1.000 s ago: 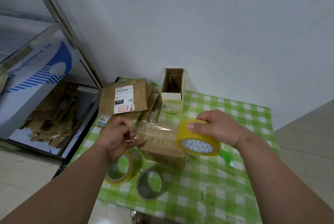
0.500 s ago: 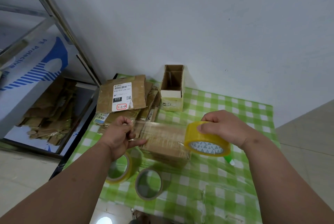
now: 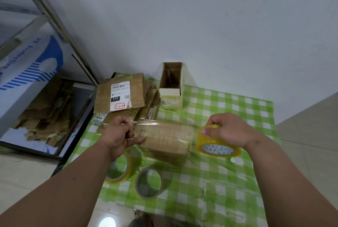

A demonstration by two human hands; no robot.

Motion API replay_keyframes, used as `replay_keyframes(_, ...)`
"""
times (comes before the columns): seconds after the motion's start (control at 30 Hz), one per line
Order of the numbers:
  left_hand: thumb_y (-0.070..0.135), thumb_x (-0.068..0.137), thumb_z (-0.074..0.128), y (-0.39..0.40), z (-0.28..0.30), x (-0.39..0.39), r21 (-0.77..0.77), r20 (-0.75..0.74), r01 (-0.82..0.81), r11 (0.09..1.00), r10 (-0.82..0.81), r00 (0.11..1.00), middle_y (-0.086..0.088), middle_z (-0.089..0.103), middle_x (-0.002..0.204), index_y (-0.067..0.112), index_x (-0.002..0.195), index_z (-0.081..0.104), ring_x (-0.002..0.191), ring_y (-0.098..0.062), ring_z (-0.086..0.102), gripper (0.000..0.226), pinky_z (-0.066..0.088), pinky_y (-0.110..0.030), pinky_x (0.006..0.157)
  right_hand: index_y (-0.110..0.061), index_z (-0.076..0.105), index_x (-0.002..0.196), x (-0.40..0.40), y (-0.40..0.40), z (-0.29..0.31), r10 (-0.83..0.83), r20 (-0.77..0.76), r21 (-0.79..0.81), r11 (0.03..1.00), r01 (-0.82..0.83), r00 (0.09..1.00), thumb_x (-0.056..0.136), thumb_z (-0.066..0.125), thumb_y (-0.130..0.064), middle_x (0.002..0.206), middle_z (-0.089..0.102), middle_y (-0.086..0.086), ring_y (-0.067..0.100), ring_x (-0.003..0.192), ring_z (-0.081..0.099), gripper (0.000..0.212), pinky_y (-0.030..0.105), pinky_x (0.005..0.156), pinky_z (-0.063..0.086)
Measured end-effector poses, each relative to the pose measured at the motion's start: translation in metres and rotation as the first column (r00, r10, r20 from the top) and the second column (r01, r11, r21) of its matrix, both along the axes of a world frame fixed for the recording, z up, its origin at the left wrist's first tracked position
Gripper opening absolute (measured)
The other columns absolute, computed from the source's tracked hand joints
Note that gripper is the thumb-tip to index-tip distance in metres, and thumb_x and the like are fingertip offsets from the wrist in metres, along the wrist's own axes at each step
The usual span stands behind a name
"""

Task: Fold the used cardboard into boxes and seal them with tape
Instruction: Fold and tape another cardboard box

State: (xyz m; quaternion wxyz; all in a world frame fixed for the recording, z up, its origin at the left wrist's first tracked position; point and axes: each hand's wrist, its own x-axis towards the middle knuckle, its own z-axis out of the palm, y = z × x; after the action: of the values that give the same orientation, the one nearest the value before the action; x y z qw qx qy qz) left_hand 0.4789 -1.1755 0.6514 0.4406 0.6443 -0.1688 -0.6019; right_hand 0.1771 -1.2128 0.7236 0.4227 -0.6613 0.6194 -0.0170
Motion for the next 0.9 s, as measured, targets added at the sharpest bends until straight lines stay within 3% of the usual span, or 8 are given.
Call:
replay_keyframes(0.2, -0.001, 0.101, 0.043, 0.003, -0.004, 0.000, -0.005, 0.063, 0.003, 1.000, -0.002, 0.998, -0.009, 0.037, 0.066, 0.012, 0.083, 0.042, 0.056, -0.014, 0.037, 0.022, 0.060, -0.038, 0.055, -0.022, 0.067, 0.085, 0.004, 0.002, -0.014, 0.032, -0.154, 0.006, 0.999, -0.031, 0.988, 0.084, 0.067, -0.048, 0.088, 0.065, -0.003, 0.017, 0.086, 0.061, 0.026, 0.040, 0.083, 0.051)
replay_keyframes(0.53, 0.001, 0.101, 0.046, 0.002, -0.011, -0.003, 0.046, 0.109, 0.002, 0.999, -0.007, 0.994, -0.010, 0.041, 0.069, 0.009, 0.085, 0.046, 0.059, -0.015, 0.042, 0.018, 0.060, -0.035, 0.054, -0.019, 0.066, 0.087, 0.007, 0.010, -0.032, 0.008, -0.251, 0.007, 1.000, -0.006, 0.968, 0.084, 0.063, -0.047, 0.086, 0.065, -0.004, 0.016, 0.085, 0.060, 0.028, 0.036, 0.083, 0.047)
replay_keyframes(0.73, 0.013, 0.098, 0.054, 0.004, -0.021, 0.001, 0.132, 0.431, 0.179, 0.975, -0.219, 0.875, -0.008, 0.055, 0.080, 0.012, 0.093, 0.055, 0.065, -0.016, 0.046, 0.005, 0.049, -0.031, 0.057, -0.027, 0.064, 0.098, 0.009, 0.011, -0.040, 0.050, -0.345, 0.009, 0.999, -0.050, 0.937, 0.086, 0.059, -0.050, 0.091, 0.061, -0.010, 0.015, 0.092, 0.056, 0.027, 0.039, 0.096, 0.037)
replay_keyframes(0.9, 0.019, 0.097, 0.059, 0.003, -0.025, -0.013, 0.147, 0.483, 0.191, 0.971, -0.239, 0.843, -0.005, 0.062, 0.086, 0.012, 0.096, 0.058, 0.068, -0.014, 0.050, 0.007, 0.041, -0.028, 0.058, -0.028, 0.063, 0.100, 0.016, 0.014, -0.049, 0.028, -0.333, -0.010, 0.999, -0.033, 0.943, 0.087, 0.057, -0.049, 0.085, 0.057, -0.013, 0.017, 0.093, 0.053, 0.025, 0.038, 0.094, 0.030)
